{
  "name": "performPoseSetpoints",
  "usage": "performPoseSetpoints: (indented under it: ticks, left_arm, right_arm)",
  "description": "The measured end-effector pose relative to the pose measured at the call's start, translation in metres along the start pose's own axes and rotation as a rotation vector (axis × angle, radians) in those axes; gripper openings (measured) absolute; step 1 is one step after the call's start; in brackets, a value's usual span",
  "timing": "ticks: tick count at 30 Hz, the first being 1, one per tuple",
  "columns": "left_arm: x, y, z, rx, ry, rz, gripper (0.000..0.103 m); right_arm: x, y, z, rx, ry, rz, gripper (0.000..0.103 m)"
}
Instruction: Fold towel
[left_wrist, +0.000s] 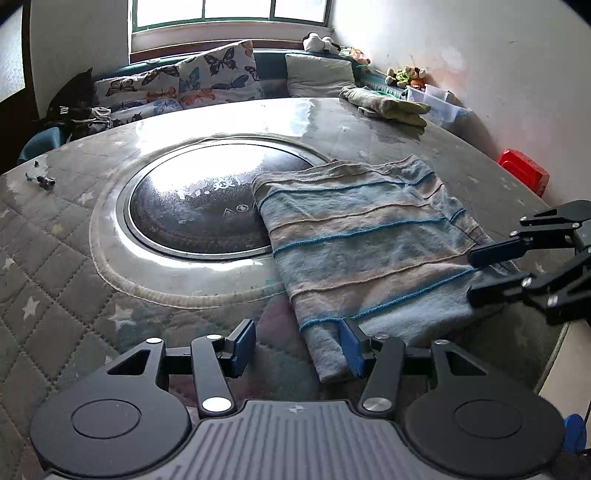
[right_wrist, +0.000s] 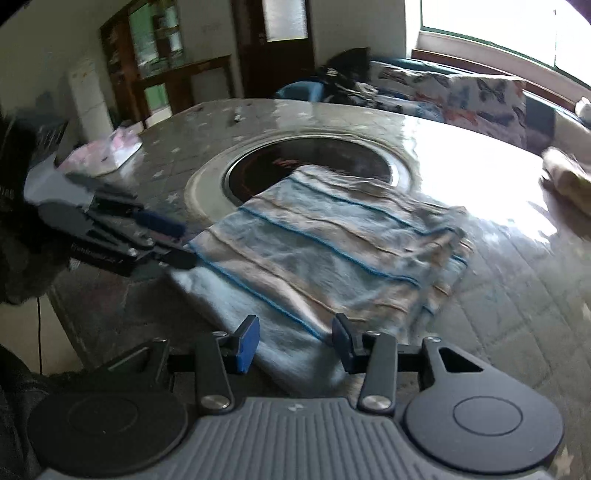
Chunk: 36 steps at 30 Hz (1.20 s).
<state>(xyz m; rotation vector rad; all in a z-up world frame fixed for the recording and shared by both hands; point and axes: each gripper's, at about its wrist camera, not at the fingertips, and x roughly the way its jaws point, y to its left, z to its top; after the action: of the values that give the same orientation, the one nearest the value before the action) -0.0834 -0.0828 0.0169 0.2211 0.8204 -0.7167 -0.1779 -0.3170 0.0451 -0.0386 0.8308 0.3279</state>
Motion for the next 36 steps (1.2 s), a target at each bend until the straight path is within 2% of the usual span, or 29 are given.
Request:
performPoseSetpoints:
  ticks: [5,8,12,16,20,22,26,30,32,34,36]
  left_arm:
    - [0.0,-0.001,0.001,0.006,0.002,0.003,0.055]
    - [0.0,0.0,0.001,0.009,0.003,0.001,0.055]
    - [0.0,0.001,0.0,0.008,0.005,-0.004,0.055]
    - [-0.001,0.001,0.001,0.012,0.006,-0.008,0.055]
    - [-0.001,0.003,0.002,0.017,0.008,-0.018,0.055]
    - [0.0,0.004,0.002,0.018,0.009,-0.023,0.055]
    - [0.0,0.007,0.006,-0.008,0.019,-0.034,0.055]
    - [0.0,0.008,0.009,-0.038,0.016,-0.043,0.053]
    - [0.0,0.009,0.011,-0.053,0.014,-0.048,0.053]
    - [0.0,0.009,0.014,-0.067,0.011,-0.052,0.053]
    - [0.001,0.009,0.018,-0.068,0.007,-0.053,0.053]
  right_arm:
    - [-0.009,-0.006,0.002,0.022,-0.022,-0.029,0.043]
    - [-0.002,-0.008,0.01,0.004,-0.034,-0.031,0.043]
    - [0.015,-0.026,0.021,0.044,-0.04,-0.034,0.036]
    - [0.03,-0.043,0.037,0.064,-0.069,-0.068,0.036]
    - [0.043,-0.066,0.047,0.112,-0.07,-0.091,0.031]
    - [0.048,-0.077,0.049,0.148,-0.072,-0.091,0.019]
    - [0.05,-0.089,0.052,0.182,-0.086,-0.101,0.019]
    - [0.044,-0.092,0.051,0.209,-0.112,-0.105,0.023]
    - [0.04,-0.093,0.05,0.224,-0.127,-0.105,0.031]
    - [0.035,-0.092,0.049,0.228,-0.14,-0.115,0.044]
    - [0.031,-0.092,0.046,0.238,-0.136,-0.127,0.046]
